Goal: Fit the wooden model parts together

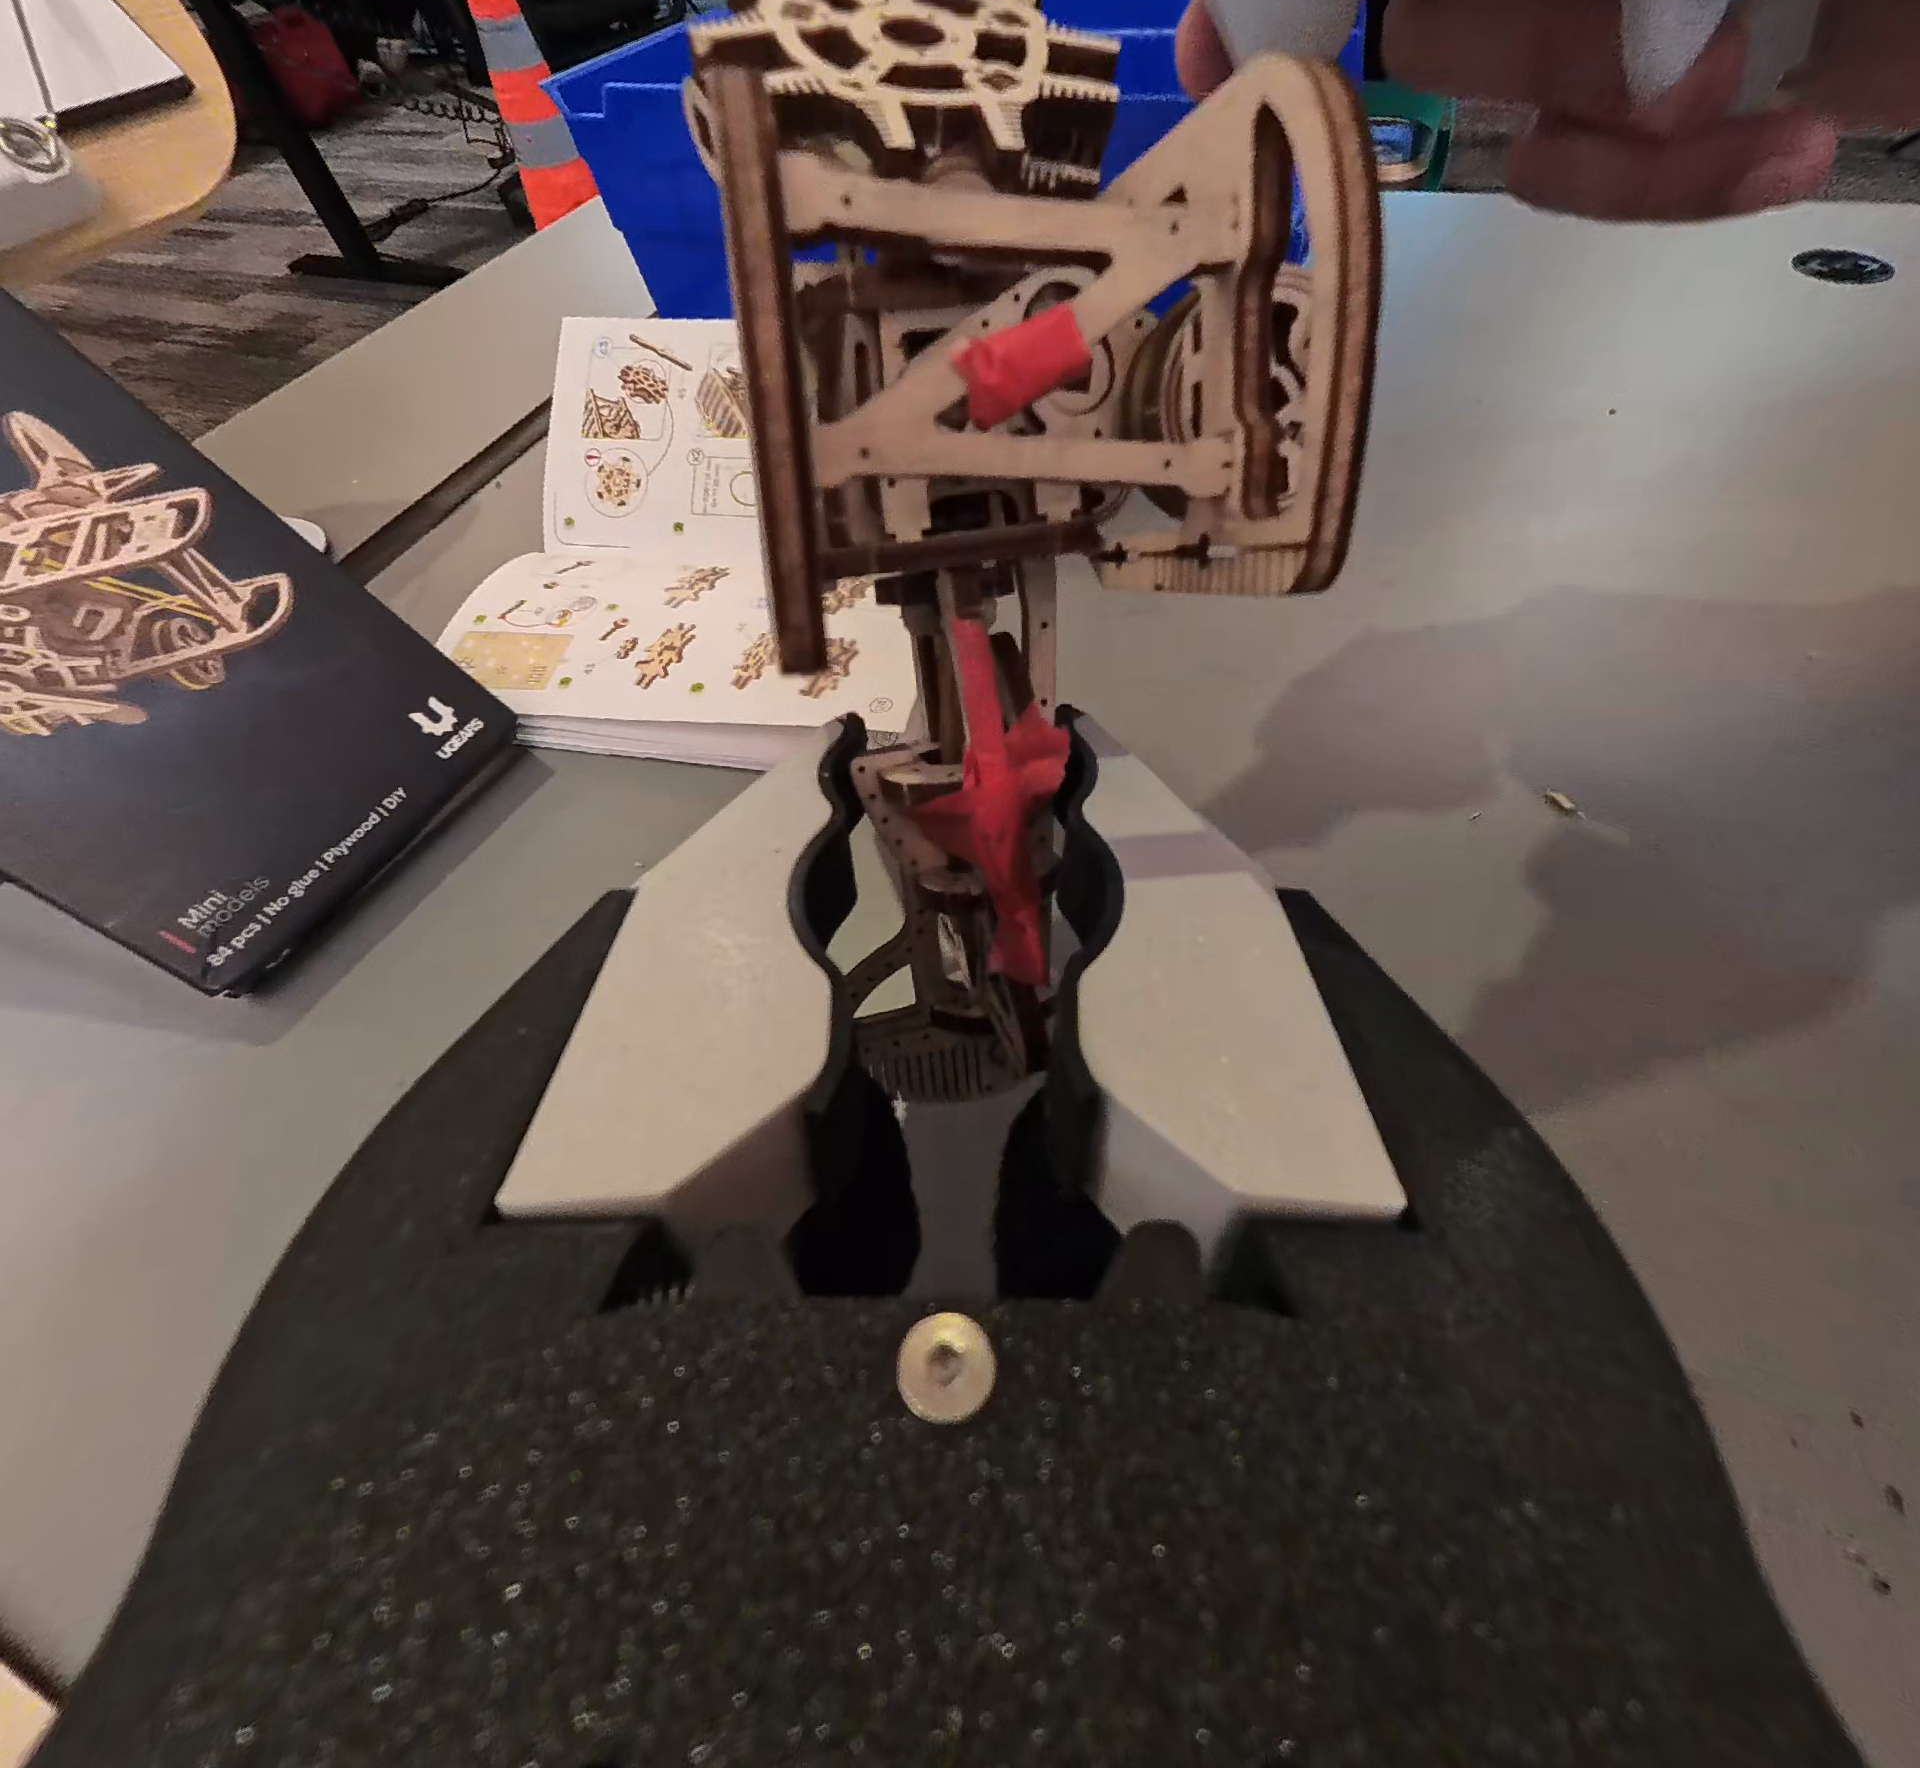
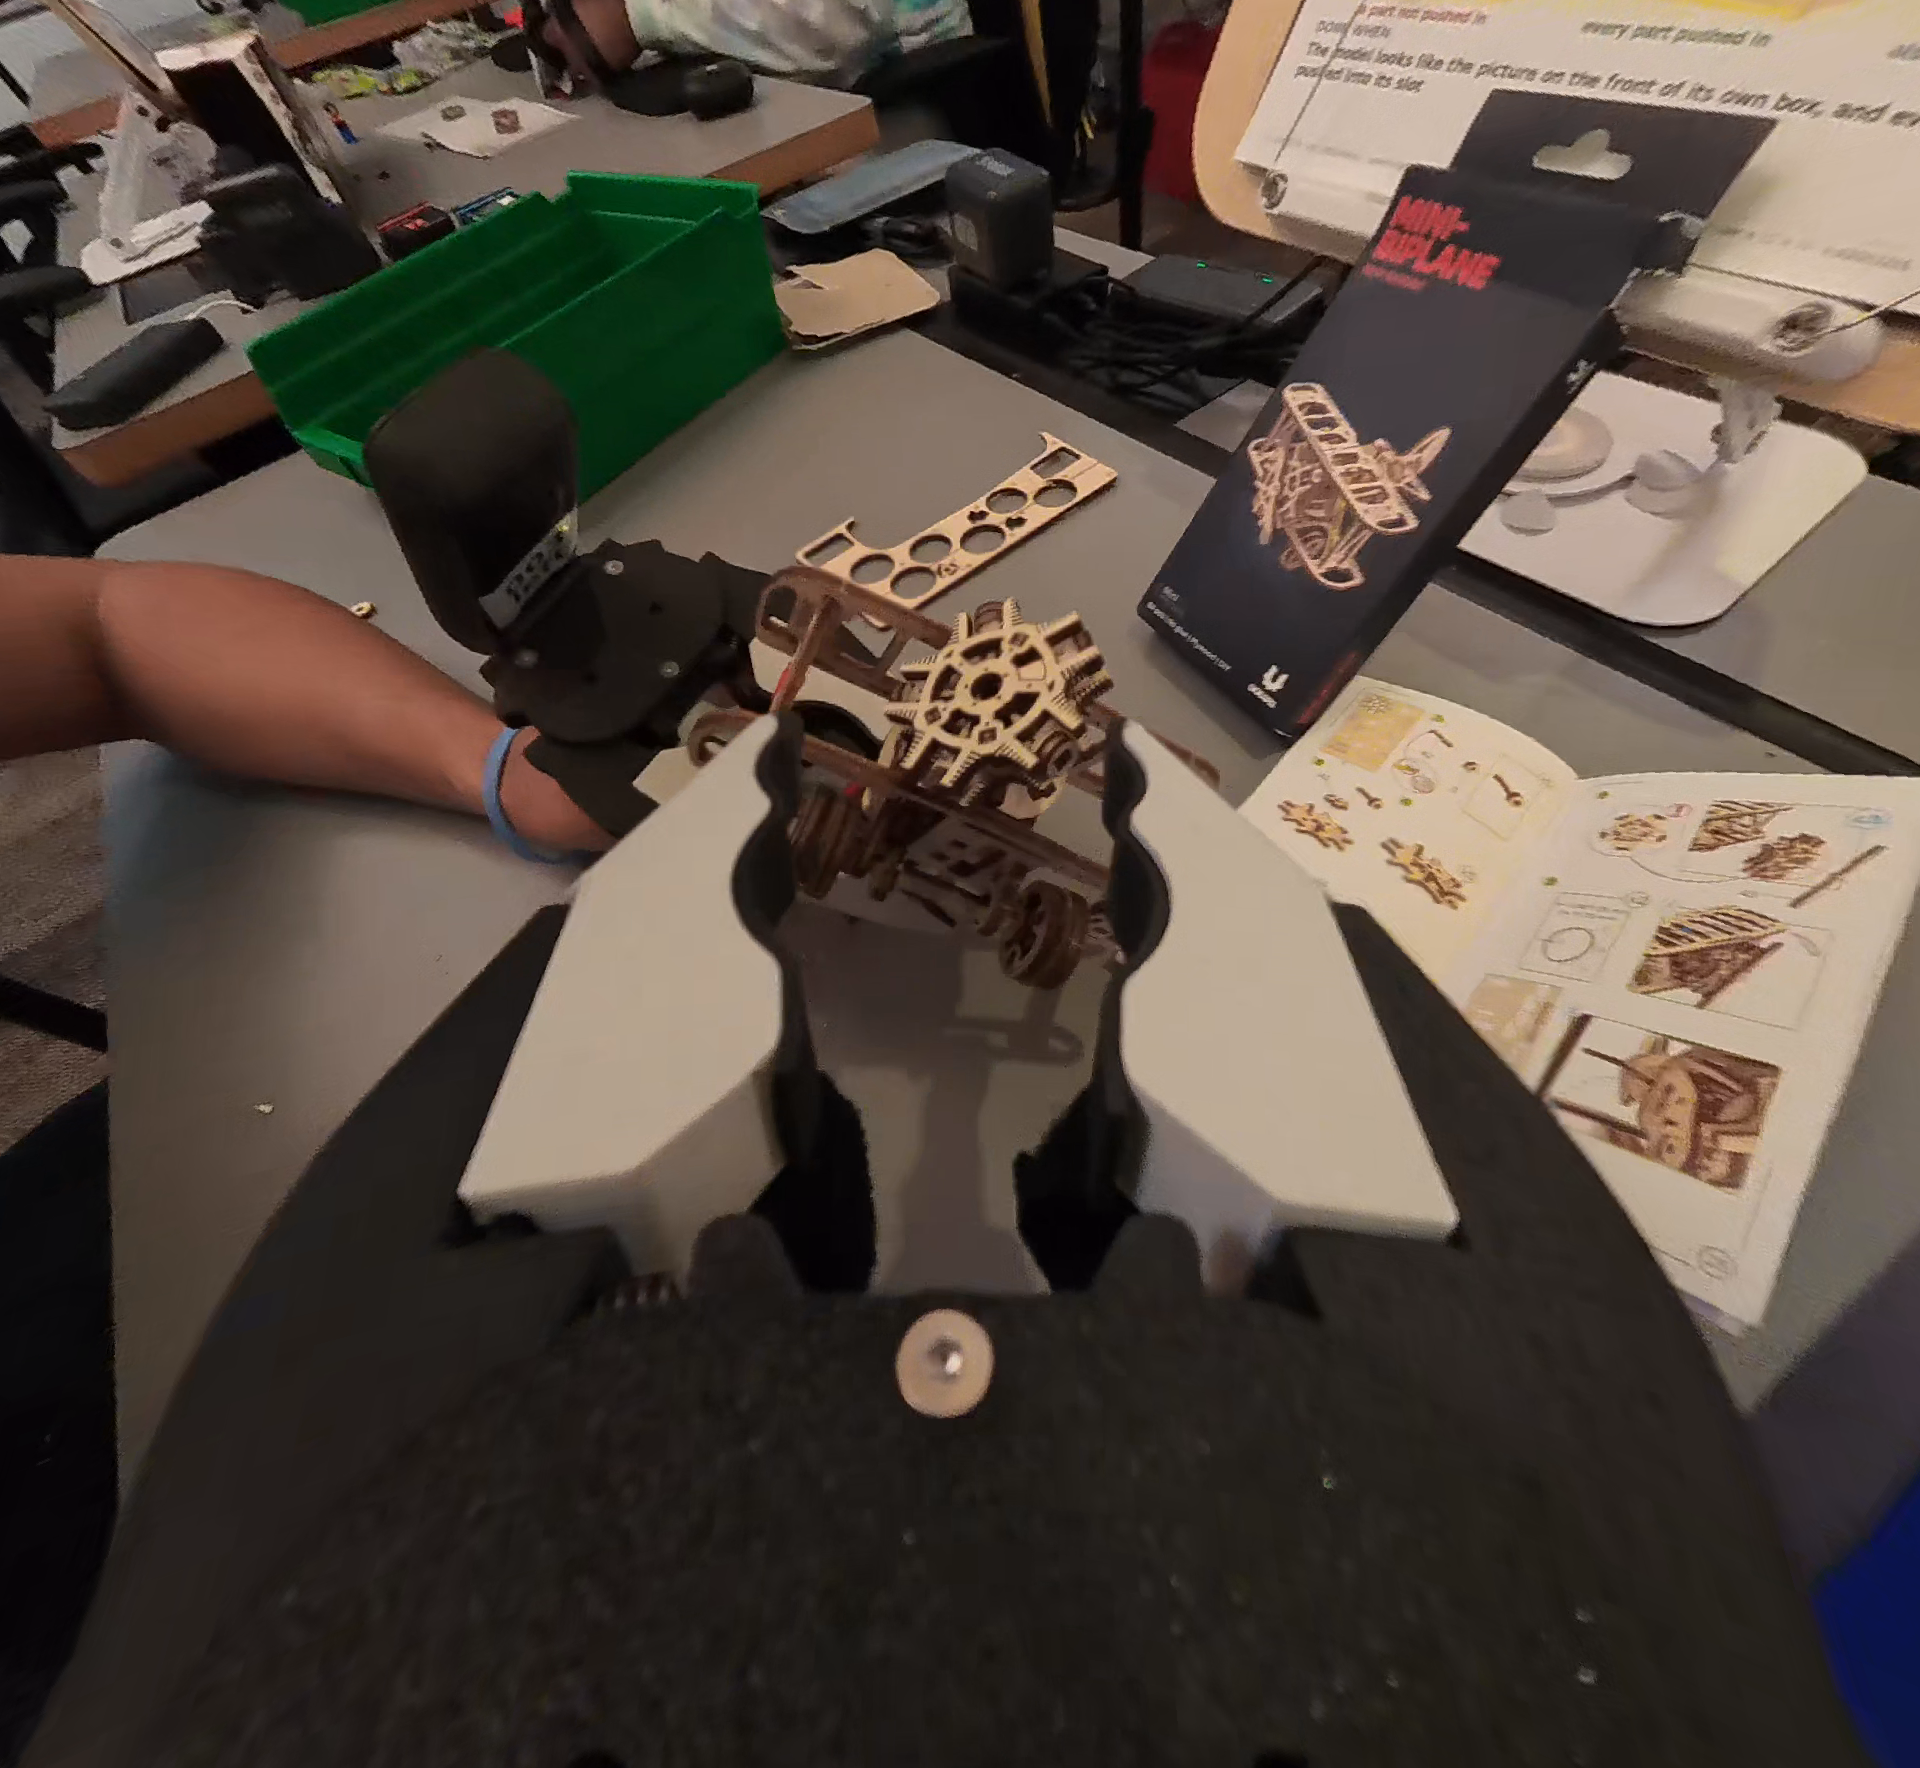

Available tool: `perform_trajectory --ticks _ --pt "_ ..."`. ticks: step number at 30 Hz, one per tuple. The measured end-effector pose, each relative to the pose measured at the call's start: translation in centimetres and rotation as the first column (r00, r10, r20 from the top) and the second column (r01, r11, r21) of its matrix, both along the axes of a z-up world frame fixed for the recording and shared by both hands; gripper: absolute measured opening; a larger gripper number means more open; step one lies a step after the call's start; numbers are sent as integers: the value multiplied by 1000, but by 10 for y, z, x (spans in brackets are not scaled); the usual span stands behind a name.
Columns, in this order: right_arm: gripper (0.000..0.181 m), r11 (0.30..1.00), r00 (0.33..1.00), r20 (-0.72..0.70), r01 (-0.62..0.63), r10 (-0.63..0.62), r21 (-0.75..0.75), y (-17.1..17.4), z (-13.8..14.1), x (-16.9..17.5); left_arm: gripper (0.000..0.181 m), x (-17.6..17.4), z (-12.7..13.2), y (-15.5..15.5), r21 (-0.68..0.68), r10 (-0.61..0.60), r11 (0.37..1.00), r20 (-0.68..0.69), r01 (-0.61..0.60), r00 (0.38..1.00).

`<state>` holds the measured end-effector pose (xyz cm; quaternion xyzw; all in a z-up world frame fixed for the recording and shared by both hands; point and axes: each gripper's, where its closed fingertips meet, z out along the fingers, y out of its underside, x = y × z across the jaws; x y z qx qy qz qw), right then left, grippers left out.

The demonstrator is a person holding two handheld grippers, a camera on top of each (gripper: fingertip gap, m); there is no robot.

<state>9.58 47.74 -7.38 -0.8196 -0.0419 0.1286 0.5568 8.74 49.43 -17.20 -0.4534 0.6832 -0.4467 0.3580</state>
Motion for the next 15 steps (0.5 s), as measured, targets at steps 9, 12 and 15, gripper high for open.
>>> perform_trajectory --ticks 9,12,15 --pt "43 999 999 -31 16 -17 -36 11 -14 3 33 0 -1 -1 39 8 999 6 -8 1000" --pt "44 998 958 -287 -44 27 -53 8 -12 -1 33 -1 -1 -1 58 10 998 15 -11 1000" --pt "43 994 876 -477 -100 70 -38 6 -11 -2 33 -1 1 -1 44 10 999 20 -11 1000"
